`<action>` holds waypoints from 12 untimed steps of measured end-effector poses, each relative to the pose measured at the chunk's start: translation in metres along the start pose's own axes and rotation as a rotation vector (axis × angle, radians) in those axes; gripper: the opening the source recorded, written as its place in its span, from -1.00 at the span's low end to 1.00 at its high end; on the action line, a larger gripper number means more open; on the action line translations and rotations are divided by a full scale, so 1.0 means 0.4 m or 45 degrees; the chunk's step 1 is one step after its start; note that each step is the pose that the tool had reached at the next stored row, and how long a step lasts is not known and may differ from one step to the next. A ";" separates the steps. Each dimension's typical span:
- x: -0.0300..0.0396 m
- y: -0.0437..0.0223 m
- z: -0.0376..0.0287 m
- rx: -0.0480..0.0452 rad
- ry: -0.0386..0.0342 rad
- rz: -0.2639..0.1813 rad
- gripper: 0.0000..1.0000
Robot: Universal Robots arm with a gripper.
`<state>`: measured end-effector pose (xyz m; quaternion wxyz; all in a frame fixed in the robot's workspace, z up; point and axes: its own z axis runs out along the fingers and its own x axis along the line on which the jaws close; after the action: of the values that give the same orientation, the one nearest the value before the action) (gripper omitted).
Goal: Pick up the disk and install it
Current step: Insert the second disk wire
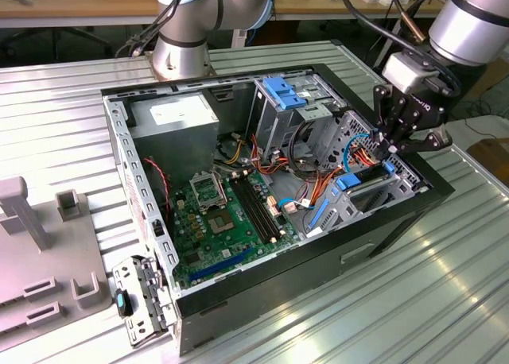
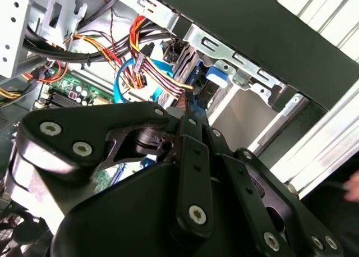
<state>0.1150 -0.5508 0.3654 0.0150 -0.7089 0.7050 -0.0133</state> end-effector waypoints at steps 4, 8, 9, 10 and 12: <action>0.000 -0.006 -0.046 -0.003 0.0009 0.000 -0.79; -0.001 -0.011 -0.092 -0.005 0.0031 0.000 -0.79; -0.002 -0.011 -0.102 -0.005 0.0040 0.000 -0.79; -0.002 -0.012 -0.106 -0.005 0.0040 0.000 -0.79; -0.004 -0.010 -0.106 -0.005 0.0036 0.000 -0.79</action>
<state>0.1172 -0.5494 0.4080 0.0125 -0.7090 0.7050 -0.0129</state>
